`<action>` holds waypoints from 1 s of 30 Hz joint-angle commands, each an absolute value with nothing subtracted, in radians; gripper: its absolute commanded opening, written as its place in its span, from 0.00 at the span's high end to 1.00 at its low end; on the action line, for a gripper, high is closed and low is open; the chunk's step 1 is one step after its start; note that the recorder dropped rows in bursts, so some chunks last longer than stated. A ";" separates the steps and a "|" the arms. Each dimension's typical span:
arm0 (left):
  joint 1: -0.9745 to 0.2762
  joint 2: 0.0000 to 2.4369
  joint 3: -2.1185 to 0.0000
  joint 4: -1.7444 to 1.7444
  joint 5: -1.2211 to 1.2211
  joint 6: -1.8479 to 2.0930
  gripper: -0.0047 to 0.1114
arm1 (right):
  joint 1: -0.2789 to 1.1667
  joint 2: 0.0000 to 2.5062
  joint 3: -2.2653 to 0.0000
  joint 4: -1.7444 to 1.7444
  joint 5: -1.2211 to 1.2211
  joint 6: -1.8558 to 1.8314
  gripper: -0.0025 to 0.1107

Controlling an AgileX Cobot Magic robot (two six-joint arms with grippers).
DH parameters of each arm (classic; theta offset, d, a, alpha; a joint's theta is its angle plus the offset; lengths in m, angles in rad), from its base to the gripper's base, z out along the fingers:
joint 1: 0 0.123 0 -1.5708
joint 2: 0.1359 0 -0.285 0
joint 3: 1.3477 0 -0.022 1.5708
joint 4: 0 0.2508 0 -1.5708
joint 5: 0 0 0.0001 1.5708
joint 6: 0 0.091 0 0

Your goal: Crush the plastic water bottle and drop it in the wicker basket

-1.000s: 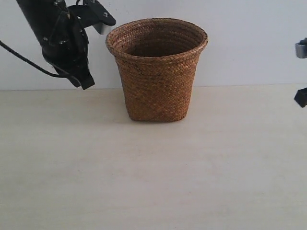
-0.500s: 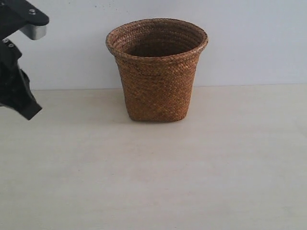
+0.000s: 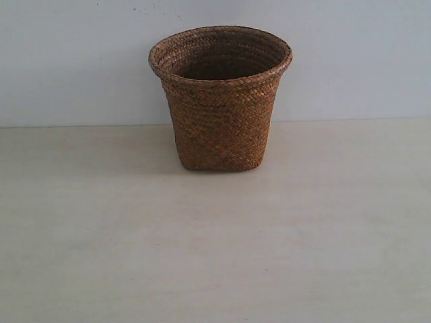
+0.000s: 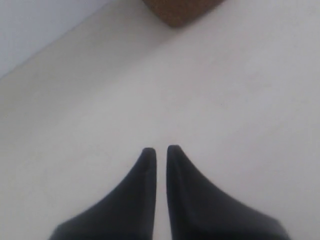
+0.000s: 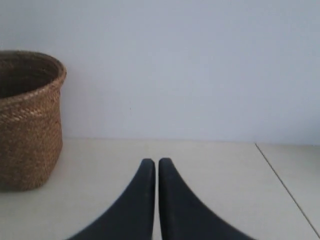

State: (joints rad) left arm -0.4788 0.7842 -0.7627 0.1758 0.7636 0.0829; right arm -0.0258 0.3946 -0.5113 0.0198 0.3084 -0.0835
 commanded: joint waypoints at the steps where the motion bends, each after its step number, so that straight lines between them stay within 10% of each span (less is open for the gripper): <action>1: -0.486 0.616 -0.681 0.165 0.692 0.029 0.93 | -0.029 0.240 -0.464 0.050 0.272 -0.076 0.98; 30: -0.486 0.146 -0.382 0.067 0.382 0.014 0.93 | -0.029 0.000 -0.113 0.196 0.203 -0.129 0.98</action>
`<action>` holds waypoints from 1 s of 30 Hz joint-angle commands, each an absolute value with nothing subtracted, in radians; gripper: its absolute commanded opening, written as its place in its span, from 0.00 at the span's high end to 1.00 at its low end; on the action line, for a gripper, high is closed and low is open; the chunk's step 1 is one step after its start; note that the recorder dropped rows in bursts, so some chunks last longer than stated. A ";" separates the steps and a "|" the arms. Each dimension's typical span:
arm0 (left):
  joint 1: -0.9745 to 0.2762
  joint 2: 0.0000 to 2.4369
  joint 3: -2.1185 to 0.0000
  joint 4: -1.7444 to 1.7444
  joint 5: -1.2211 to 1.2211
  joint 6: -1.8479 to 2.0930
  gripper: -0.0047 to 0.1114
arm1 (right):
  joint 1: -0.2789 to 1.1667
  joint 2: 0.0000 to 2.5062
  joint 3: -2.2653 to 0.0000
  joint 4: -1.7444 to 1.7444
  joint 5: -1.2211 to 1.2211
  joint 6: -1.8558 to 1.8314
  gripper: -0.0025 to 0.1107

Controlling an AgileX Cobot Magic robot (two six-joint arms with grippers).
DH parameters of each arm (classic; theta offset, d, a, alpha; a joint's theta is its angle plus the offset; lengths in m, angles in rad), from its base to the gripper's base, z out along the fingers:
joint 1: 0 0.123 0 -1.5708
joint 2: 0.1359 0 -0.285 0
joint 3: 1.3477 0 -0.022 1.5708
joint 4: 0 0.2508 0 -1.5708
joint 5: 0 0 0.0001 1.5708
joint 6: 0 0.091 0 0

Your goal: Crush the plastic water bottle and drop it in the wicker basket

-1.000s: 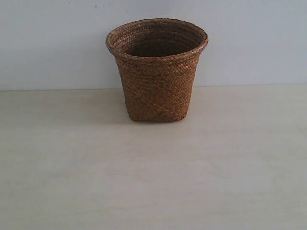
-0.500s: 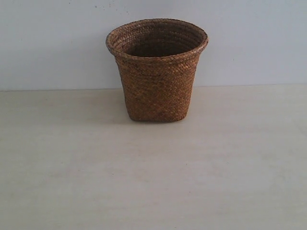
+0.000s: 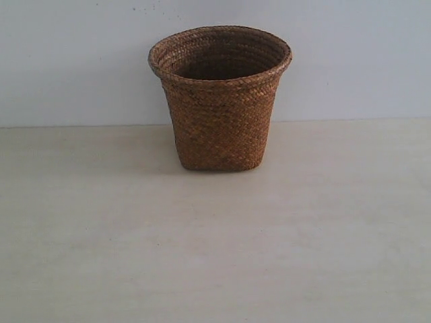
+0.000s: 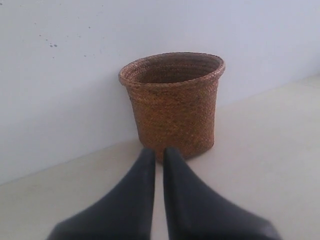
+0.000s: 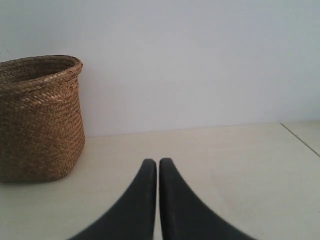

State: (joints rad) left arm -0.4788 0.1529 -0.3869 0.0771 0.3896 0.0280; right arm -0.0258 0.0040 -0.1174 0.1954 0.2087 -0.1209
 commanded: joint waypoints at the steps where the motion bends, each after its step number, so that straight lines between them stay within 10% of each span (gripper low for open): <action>1: -0.486 0.146 -0.382 0.067 0.382 0.014 0.93 | -0.029 0.000 -0.113 0.196 0.203 -0.129 0.98; 15: -0.475 0.146 -0.331 -0.017 0.237 0.106 0.93 | -0.029 0.000 -0.113 0.196 0.205 -0.129 0.98; 30: -0.191 0.020 0.000 0.007 0.125 -0.044 0.93 | -0.029 0.000 -0.113 0.196 0.205 -0.129 0.98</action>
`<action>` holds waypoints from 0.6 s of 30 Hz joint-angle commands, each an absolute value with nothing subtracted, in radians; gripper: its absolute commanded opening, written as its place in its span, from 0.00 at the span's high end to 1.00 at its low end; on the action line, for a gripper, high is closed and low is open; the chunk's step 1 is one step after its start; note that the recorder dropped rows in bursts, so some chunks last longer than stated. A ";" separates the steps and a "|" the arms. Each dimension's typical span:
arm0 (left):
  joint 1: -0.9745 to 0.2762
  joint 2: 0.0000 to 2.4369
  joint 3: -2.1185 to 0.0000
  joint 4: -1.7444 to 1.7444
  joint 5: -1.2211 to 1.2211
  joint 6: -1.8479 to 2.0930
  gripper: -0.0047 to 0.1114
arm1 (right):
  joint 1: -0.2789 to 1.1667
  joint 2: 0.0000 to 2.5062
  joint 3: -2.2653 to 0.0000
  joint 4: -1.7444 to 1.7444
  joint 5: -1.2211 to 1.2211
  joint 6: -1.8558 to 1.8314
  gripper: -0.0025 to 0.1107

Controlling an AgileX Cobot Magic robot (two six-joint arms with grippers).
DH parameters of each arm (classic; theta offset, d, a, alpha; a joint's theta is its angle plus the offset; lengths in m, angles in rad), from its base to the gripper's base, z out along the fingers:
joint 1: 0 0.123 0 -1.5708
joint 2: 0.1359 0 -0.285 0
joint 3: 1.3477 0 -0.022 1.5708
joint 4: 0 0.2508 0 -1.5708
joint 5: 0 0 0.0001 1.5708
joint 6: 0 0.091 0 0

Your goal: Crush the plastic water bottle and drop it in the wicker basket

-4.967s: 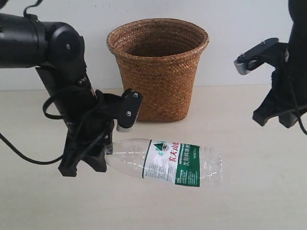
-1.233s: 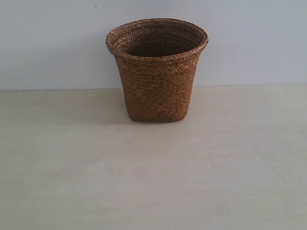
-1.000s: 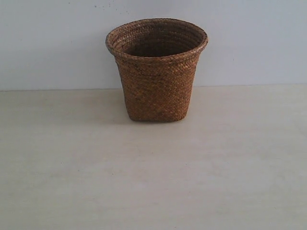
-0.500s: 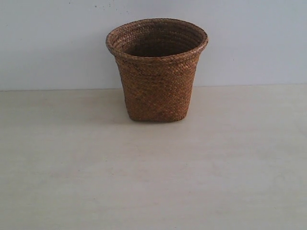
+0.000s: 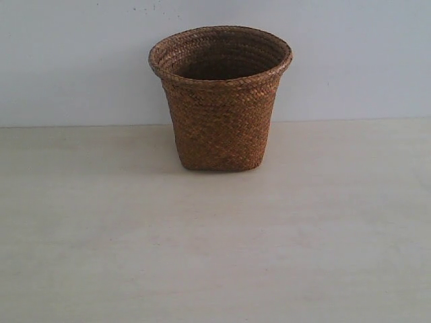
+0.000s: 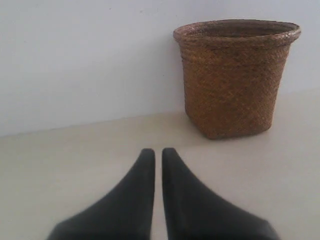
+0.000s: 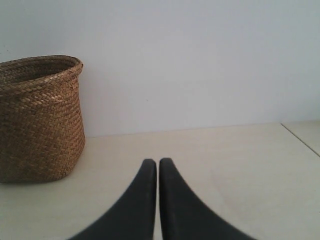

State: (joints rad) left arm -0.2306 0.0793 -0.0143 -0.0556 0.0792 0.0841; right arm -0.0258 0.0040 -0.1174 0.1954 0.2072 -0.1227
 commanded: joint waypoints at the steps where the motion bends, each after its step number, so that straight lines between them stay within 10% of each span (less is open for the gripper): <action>1: -0.179 0.000 0.000 0.015 0.166 -0.063 0.93 | -0.029 0.000 -0.113 0.196 0.205 -0.129 0.98; 18: -0.129 0.000 0.000 -0.026 0.277 0.000 0.93 | -0.029 0.000 -0.113 0.196 0.205 -0.129 0.98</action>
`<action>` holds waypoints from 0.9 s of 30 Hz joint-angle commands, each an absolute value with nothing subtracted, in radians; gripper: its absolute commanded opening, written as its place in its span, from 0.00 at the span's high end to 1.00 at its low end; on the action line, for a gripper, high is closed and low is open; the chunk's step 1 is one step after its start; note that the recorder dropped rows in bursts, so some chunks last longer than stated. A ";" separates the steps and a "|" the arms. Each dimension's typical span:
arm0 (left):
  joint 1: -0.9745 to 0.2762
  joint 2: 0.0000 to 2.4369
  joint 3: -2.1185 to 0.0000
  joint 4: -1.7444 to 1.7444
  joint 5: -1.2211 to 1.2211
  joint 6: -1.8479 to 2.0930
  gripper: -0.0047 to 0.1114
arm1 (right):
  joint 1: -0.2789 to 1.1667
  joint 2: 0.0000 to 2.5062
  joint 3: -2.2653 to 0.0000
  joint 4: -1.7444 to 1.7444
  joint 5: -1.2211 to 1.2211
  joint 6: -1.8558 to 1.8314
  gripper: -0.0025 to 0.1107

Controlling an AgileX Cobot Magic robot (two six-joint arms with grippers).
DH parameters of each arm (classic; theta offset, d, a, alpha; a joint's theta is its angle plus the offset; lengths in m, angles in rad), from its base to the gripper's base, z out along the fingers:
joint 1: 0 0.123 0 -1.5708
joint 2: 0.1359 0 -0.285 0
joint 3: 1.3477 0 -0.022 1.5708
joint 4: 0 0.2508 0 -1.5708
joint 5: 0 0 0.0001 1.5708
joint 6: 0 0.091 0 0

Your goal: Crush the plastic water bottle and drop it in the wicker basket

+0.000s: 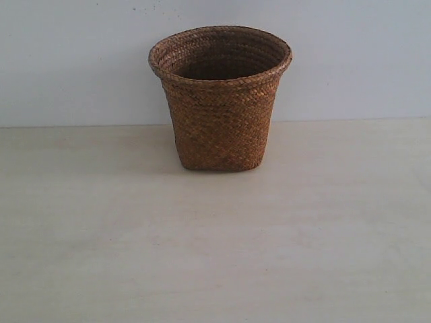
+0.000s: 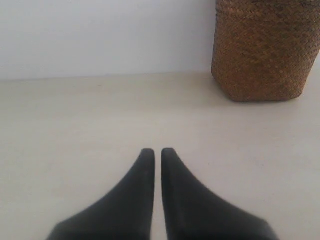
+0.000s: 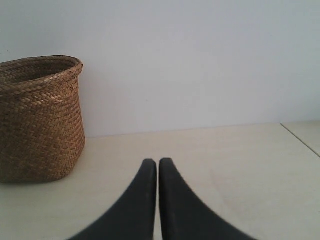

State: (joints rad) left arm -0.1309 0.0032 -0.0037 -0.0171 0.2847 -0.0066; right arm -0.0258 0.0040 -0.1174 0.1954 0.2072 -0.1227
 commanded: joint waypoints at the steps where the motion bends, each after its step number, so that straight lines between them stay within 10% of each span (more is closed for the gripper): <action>1: -0.129 0.000 0.000 -0.026 0.277 0.000 0.93 | -0.029 0.000 -0.113 0.196 0.205 -0.129 0.98; 27: -0.129 0.000 0.000 -0.026 0.277 0.000 0.93 | -0.029 0.000 -0.019 0.132 0.207 -0.061 0.98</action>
State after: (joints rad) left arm -0.1309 0.0032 -0.0037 -0.0191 0.2847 0.0000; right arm -0.0258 0.0040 -0.0397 0.1517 0.2061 -0.0873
